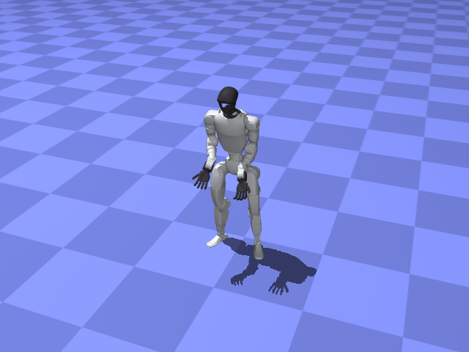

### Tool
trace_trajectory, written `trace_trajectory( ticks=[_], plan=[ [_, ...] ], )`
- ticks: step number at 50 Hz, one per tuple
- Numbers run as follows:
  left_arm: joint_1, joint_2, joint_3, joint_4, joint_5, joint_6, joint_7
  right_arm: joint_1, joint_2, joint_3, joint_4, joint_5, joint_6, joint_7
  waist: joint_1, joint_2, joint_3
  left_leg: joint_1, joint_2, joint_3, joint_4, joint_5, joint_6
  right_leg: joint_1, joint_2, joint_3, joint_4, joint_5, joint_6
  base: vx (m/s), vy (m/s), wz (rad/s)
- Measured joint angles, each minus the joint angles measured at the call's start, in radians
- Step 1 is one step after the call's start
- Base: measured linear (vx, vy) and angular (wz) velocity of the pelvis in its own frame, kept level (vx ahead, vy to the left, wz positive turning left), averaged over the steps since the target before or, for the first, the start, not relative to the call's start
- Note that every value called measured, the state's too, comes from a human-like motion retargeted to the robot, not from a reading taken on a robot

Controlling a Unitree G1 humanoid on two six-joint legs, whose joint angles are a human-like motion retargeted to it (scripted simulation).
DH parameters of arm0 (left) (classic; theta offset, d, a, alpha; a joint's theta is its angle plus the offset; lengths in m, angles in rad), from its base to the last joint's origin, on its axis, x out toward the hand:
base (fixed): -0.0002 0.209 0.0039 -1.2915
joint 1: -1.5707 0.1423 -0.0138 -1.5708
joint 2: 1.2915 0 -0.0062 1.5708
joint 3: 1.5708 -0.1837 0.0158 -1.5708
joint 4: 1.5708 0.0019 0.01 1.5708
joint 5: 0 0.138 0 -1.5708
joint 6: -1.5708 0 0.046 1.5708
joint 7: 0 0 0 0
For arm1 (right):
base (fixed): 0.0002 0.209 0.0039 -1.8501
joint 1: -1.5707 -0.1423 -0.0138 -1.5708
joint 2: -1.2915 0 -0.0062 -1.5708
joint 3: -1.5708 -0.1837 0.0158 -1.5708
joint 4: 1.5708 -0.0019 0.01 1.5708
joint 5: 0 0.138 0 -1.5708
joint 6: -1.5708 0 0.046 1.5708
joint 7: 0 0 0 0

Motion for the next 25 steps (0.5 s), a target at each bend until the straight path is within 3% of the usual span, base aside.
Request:
trace_trajectory(
  ticks=[3,5,7,10,15,19,23,25],
  plan=[
    [-0.061,0.010,0.158,-0.045,-0.002,-0.112,0.173,0.008,0.014,0.023,0.043,0.068,-0.030,-0.039,0.009,-0.001,-0.018,0.000,0.000,-0.007,-0.009,0.006,0.002,0.002,0.003,-0.007,-0.002,0.004,0.006,0.00,-0.01,0.06],
    [-0.138,0.061,0.248,-0.103,0.115,-0.171,0.272,0.009,0.010,0.036,0.055,0.053,-0.036,-0.038,0.015,0.001,-0.034,-0.001,-0.001,-0.014,-0.012,0.010,0.002,0.002,0.003,-0.013,0.001,0.004,0.010,0.00,-0.04,0.22],
    [-0.235,0.147,0.290,-0.180,0.329,-0.173,0.349,0.010,0.001,0.046,0.053,0.023,-0.035,-0.008,0.020,0.006,-0.048,-0.004,0.000,-0.024,-0.010,0.012,0.001,0.002,0.002,-0.021,0.009,-0.001,0.013,0.00,-0.04,0.25],
    [-0.413,0.287,0.289,-0.298,0.708,-0.096,0.466,0.012,-0.009,0.042,0.049,-0.017,-0.034,0.050,0.026,0.016,-0.065,-0.010,0.002,-0.040,-0.002,0.015,-0.003,0.003,0.001,-0.034,0.026,-0.010,0.012,-0.01,-0.04,0.27],
    [-0.751,0.424,0.122,-0.383,1.226,0.213,0.501,-0.006,-0.040,0.020,0.071,-0.079,0.013,0.117,0.016,0.038,-0.085,-0.028,0.009,-0.070,0.014,0.019,-0.006,-0.002,0.002,-0.060,0.054,-0.027,-0.003,-0.02,-0.02,0.28],
    [-0.839,0.447,-0.159,-0.344,1.456,0.322,0.385,-0.041,-0.061,0.023,0.106,-0.084,0.001,0.120,-0.023,0.060,-0.095,-0.039,0.008,-0.084,0.015,0.020,-0.003,-0.008,0.000,-0.074,0.066,-0.034,-0.011,-0.01,0.00,0.12],
    [-0.730,0.469,-0.440,-0.235,1.629,0.346,0.093,-0.074,-0.054,0.022,0.132,-0.101,0.014,0.144,-0.087,0.079,-0.113,-0.036,0.005,-0.070,0.002,0.020,-0.002,-0.019,-0.002,-0.063,0.065,-0.035,-0.016,0.00,0.01,-0.14],
    [-0.646,0.490,-0.523,-0.163,1.764,0.315,-0.093,-0.091,-0.089,0.036,0.175,-0.348,0.093,0.267,-0.114,0.080,-0.125,-0.029,0.003,-0.047,-0.005,0.018,-0.003,-0.030,-0.004,-0.040,0.068,-0.036,-0.017,0.01,0.03,-0.56]
  ],
)
